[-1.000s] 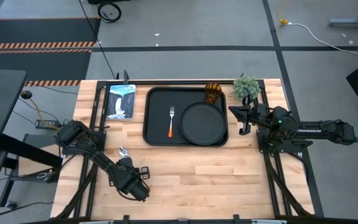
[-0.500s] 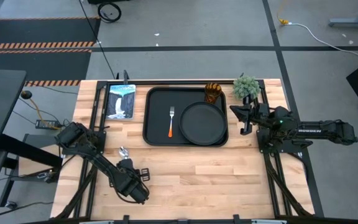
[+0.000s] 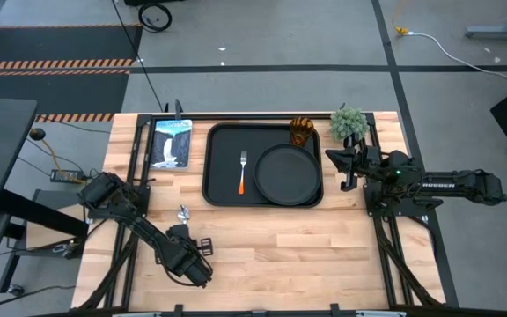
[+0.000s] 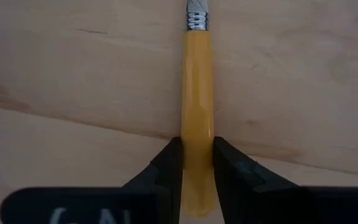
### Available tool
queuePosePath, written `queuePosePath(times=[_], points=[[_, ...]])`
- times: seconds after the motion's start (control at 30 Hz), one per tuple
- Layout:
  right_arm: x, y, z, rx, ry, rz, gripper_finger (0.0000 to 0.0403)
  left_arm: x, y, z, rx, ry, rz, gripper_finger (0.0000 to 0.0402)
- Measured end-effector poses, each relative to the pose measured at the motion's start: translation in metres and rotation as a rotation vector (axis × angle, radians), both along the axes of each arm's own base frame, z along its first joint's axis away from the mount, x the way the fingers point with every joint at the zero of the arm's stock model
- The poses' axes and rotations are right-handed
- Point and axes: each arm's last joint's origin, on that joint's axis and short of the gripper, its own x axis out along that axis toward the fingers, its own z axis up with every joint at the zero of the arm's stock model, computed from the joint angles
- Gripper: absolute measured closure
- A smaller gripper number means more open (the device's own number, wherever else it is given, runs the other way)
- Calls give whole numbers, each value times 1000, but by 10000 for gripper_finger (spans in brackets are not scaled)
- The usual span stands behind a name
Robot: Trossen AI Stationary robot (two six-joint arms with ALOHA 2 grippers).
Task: Pick and place plate/cup/fork/spoon on tray
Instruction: Put the yellow spoon to the left of the orange fork on the black serving tray
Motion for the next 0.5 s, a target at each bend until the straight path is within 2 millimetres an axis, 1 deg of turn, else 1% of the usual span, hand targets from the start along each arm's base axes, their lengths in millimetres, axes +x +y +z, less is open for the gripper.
queuePosePath(times=[0.1,0.2,0.37,0.5], points=[[0,0,0,-3,1,-1,394,1,0,1,2,3,-1,325],[0,0,0,-4,1,-2,394,3,-1,5,20,11,-6,324],[0,0,0,-5,1,-2,394,3,-3,17,47,50,-12,325],[0,0,0,-5,2,-2,394,4,-3,19,57,42,-14,325]])
